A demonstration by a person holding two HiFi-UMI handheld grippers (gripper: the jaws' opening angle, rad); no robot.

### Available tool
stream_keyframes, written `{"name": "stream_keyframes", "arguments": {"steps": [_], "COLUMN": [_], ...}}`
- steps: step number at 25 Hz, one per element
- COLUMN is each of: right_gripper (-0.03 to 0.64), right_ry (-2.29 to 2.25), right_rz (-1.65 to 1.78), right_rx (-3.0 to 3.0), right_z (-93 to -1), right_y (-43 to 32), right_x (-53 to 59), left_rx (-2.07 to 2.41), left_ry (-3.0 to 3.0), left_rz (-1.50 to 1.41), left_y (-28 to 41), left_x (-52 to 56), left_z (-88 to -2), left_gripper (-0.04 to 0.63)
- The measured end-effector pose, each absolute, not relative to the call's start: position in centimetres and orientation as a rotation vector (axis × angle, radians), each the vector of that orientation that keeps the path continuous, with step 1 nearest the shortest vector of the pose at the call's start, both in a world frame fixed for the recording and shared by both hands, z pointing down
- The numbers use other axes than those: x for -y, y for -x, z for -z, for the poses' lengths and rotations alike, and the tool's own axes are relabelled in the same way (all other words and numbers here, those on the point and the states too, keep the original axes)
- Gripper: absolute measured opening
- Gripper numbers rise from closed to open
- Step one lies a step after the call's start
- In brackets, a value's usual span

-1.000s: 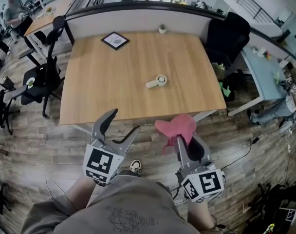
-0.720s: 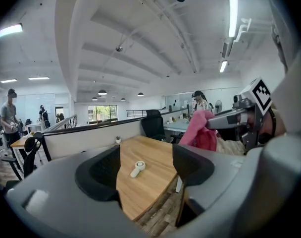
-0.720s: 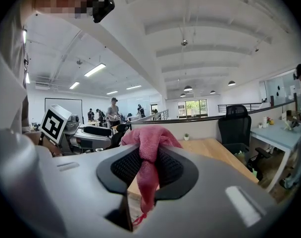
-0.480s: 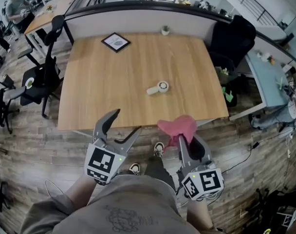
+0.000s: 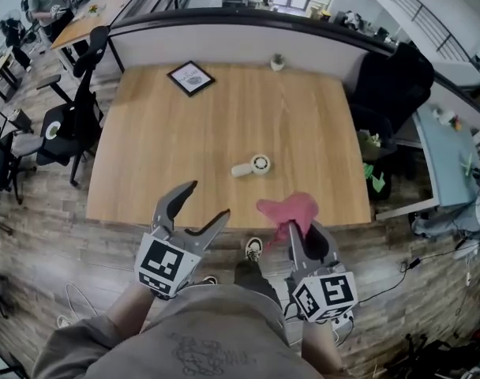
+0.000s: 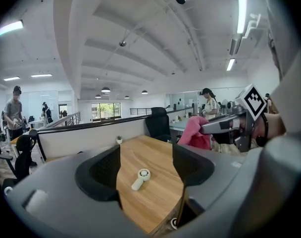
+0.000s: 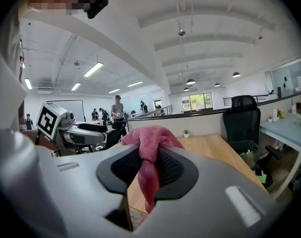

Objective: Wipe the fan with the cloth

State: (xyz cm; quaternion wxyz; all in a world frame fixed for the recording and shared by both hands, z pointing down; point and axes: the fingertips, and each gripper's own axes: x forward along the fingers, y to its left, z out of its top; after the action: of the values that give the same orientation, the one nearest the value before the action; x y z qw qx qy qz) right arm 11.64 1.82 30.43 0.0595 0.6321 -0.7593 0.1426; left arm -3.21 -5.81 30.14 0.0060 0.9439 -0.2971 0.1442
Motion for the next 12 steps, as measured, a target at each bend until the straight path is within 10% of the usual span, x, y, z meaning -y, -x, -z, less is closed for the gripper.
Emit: {"name": "stream_keyframes", "arguments": {"steps": [12], "right_gripper": [0.084], "right_ry": [-1.669], "right_rz": [-0.493], "right_rx": [2.388], "right_z": [-33.2], "right_y": [-20.1], "right_x": [8.0], "left_rx": [1.042], "left_ry": [-2.854], "left_rz": [-0.647], "left_y": [-5.0], "left_x": [12.7], "left_z": [-34.0], "left_gripper": [0.337]}}
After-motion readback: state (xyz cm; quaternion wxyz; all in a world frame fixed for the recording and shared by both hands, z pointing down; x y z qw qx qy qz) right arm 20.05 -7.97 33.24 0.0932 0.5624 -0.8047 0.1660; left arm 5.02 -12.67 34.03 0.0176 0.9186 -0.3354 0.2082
